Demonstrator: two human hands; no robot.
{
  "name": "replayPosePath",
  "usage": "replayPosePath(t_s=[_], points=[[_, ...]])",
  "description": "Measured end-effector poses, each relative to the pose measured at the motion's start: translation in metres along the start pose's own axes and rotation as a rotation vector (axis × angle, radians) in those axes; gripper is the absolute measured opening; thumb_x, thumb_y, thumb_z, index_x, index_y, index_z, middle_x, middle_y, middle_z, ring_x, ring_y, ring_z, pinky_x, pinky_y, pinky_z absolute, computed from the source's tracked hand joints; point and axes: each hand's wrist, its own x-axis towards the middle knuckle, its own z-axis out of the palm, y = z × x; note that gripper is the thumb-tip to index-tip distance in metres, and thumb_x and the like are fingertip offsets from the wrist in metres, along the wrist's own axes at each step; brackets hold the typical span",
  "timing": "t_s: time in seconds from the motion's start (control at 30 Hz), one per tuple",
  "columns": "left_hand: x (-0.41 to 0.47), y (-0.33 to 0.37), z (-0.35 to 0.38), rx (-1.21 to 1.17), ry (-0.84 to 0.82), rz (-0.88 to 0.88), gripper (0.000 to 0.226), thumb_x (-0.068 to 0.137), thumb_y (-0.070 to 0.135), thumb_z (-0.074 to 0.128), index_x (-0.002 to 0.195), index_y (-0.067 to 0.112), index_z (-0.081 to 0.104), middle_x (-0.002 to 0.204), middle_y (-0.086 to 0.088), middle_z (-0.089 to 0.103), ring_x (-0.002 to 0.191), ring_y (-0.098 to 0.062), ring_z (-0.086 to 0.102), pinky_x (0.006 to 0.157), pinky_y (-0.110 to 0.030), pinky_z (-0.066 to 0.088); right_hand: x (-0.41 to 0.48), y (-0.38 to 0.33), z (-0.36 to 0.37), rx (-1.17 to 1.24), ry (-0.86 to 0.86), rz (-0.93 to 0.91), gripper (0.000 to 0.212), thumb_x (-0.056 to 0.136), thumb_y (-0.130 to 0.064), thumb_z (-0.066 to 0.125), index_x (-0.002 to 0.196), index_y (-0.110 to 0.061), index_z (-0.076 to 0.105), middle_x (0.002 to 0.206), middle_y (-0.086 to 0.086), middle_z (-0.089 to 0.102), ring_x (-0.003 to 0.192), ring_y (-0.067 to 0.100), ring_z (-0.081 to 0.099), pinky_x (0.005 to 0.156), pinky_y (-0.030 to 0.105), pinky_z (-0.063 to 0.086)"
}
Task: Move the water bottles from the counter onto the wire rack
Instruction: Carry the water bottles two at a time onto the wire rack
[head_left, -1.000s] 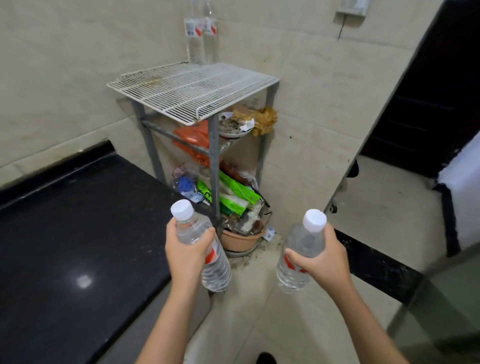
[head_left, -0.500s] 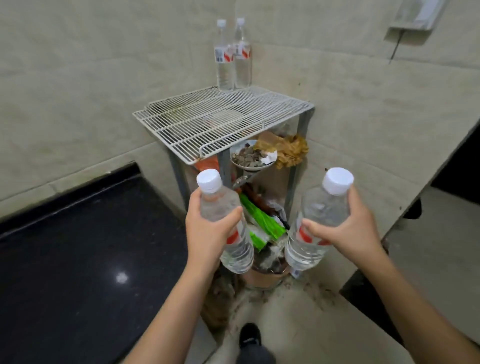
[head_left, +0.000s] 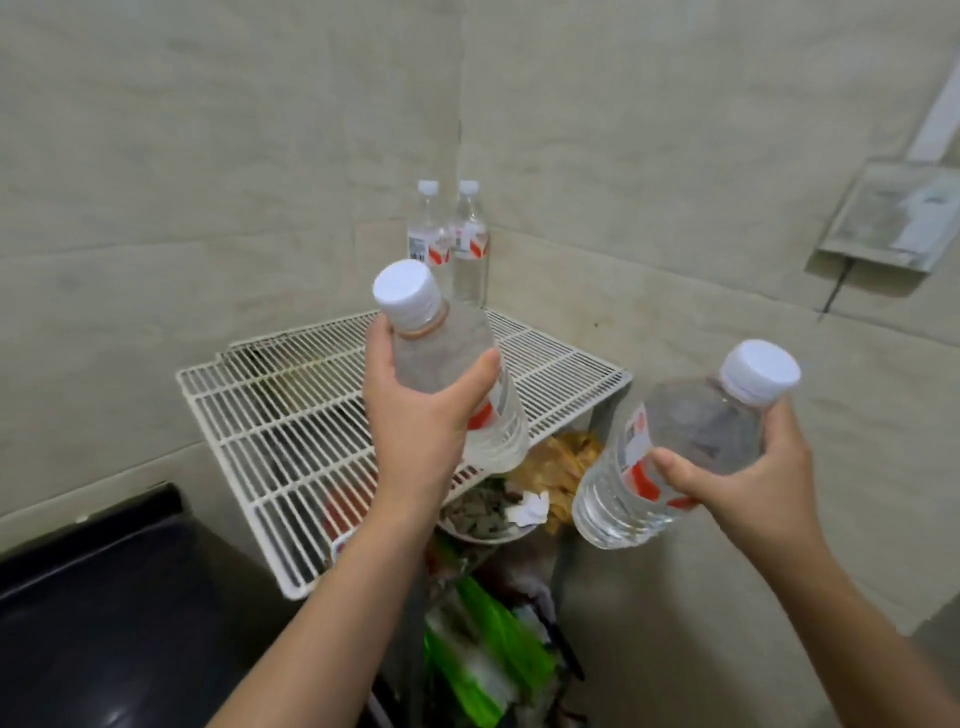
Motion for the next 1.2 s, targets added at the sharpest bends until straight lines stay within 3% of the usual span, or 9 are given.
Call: replayPosePath(t_s=[0.17, 0.3, 0.4, 0.5, 0.6, 0.77, 0.9, 1.03, 1.2], points=[[0.039, -0.022, -0.011, 0.042, 0.098, 0.006, 0.053, 0.057, 0.027, 0.077, 0.103, 0.041, 0.053, 0.106, 0.010, 0.064, 0.098, -0.005, 0.064, 0.086, -0.029, 0.053, 0.054, 0.013, 0.016, 0.023, -0.020, -0.062, 0.063, 0.055, 0.014, 0.075, 0.102, -0.017, 0.046, 0.089, -0.024, 0.058, 0.078, -0.023, 0.056, 0.061, -0.004, 0.040], [0.056, -0.027, -0.023, 0.089, 0.206, 0.004, 0.053, 0.057, 0.030, 0.076, 0.102, 0.041, 0.052, 0.109, 0.008, 0.062, 0.103, -0.010, 0.062, 0.094, -0.043, 0.050, 0.102, 0.020, 0.042, 0.072, -0.022, -0.121, 0.062, 0.053, -0.012, 0.075, 0.107, -0.017, 0.044, 0.095, -0.021, 0.052, 0.081, -0.025, 0.053, 0.065, -0.004, 0.040], [0.062, -0.027, -0.031, 0.122, 0.276, 0.014, 0.050, 0.059, 0.029, 0.075, 0.101, 0.043, 0.053, 0.108, 0.012, 0.063, 0.102, -0.010, 0.063, 0.094, -0.044, 0.050, 0.136, 0.035, 0.069, 0.127, -0.038, -0.124, 0.064, 0.054, -0.013, 0.080, 0.105, -0.020, 0.042, 0.094, -0.019, 0.052, 0.080, -0.023, 0.054, 0.066, -0.003, 0.041], [0.069, -0.023, -0.035, 0.162, 0.324, 0.031, 0.050, 0.059, 0.026, 0.074, 0.102, 0.040, 0.053, 0.104, 0.014, 0.064, 0.098, -0.008, 0.064, 0.092, -0.041, 0.051, 0.170, 0.057, 0.100, 0.156, -0.097, -0.133, 0.058, 0.061, -0.008, 0.080, 0.104, -0.023, 0.043, 0.093, -0.020, 0.053, 0.081, -0.014, 0.057, 0.068, 0.001, 0.043], [0.078, -0.021, -0.032, 0.232, 0.349, 0.052, 0.047, 0.058, 0.026, 0.074, 0.098, 0.040, 0.054, 0.099, 0.013, 0.065, 0.094, -0.006, 0.065, 0.087, -0.035, 0.053, 0.198, 0.078, 0.128, 0.192, -0.168, -0.110, 0.055, 0.063, -0.015, 0.079, 0.103, -0.026, 0.043, 0.093, -0.020, 0.054, 0.086, -0.003, 0.056, 0.072, 0.014, 0.044], [0.109, -0.031, -0.003, 0.312, 0.336, 0.040, 0.046, 0.058, 0.028, 0.077, 0.094, 0.044, 0.053, 0.101, 0.009, 0.065, 0.092, -0.009, 0.066, 0.080, -0.034, 0.053, 0.245, 0.111, 0.163, 0.243, -0.221, -0.096, 0.054, 0.059, -0.025, 0.079, 0.102, -0.027, 0.047, 0.089, -0.020, 0.057, 0.080, -0.006, 0.057, 0.068, 0.015, 0.042], [0.148, -0.053, 0.044, 0.402, 0.298, 0.047, 0.047, 0.061, 0.022, 0.077, 0.095, 0.040, 0.049, 0.101, 0.006, 0.061, 0.087, -0.005, 0.063, 0.076, -0.029, 0.052, 0.283, 0.124, 0.186, 0.157, -0.257, -0.159, 0.062, 0.056, -0.035, 0.080, 0.108, -0.025, 0.048, 0.096, -0.009, 0.058, 0.084, 0.012, 0.057, 0.071, 0.023, 0.040], [0.193, -0.088, 0.089, 0.399, 0.321, 0.017, 0.053, 0.063, 0.017, 0.076, 0.108, 0.027, 0.048, 0.108, -0.005, 0.059, 0.097, -0.020, 0.061, 0.089, -0.044, 0.051, 0.318, 0.135, 0.207, 0.180, -0.278, -0.108, 0.066, 0.058, -0.034, 0.081, 0.112, -0.025, 0.046, 0.093, -0.011, 0.056, 0.085, 0.013, 0.056, 0.073, 0.024, 0.038], [0.231, -0.143, 0.121, 0.436, 0.370, 0.015, 0.051, 0.064, 0.024, 0.077, 0.102, 0.034, 0.044, 0.091, 0.020, 0.051, 0.093, -0.013, 0.057, 0.076, -0.027, 0.048, 0.347, 0.152, 0.228, 0.143, -0.399, -0.019, 0.078, 0.048, -0.049, 0.078, 0.112, -0.039, 0.035, 0.107, 0.001, 0.061, 0.093, 0.019, 0.058, 0.077, 0.031, 0.048]])
